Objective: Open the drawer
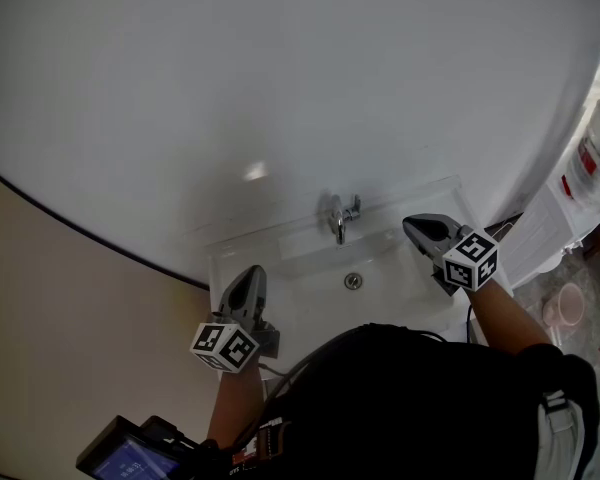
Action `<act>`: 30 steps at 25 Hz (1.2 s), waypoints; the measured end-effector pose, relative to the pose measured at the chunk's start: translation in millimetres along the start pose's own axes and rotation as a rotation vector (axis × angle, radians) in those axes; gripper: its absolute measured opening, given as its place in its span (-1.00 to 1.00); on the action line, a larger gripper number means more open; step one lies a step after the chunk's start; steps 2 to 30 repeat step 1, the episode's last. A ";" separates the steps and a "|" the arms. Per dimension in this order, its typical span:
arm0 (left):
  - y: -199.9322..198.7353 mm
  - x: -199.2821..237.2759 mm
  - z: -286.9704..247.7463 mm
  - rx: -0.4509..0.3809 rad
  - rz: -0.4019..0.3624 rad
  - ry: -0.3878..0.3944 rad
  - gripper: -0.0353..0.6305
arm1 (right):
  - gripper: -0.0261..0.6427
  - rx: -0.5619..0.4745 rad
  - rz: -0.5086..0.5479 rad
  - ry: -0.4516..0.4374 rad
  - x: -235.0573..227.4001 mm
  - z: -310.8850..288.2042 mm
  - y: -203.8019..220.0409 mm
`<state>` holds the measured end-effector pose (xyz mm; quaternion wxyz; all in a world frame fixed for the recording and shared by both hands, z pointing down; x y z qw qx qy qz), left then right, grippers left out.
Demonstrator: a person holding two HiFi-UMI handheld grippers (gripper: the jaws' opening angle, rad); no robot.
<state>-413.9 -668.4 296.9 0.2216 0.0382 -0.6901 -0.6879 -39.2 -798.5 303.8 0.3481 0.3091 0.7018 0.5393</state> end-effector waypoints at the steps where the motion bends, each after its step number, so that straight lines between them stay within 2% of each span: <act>1: 0.3 -0.1 -0.1 0.000 0.001 0.000 -0.89 | -0.94 0.000 0.000 -0.001 0.0 0.0 0.3; 30: 0.3 -0.1 -0.1 0.000 0.001 0.000 -0.89 | -0.94 0.000 0.000 -0.001 0.0 0.0 0.3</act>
Point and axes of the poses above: the fingertips, and each gripper's own axes: z backward along the fingers, x to its left, y out of its underside, the point moved 8 cm from there along z, backward along the fingers, and after that the axes turned 6 degrees about -z, right-handed, at the moved point
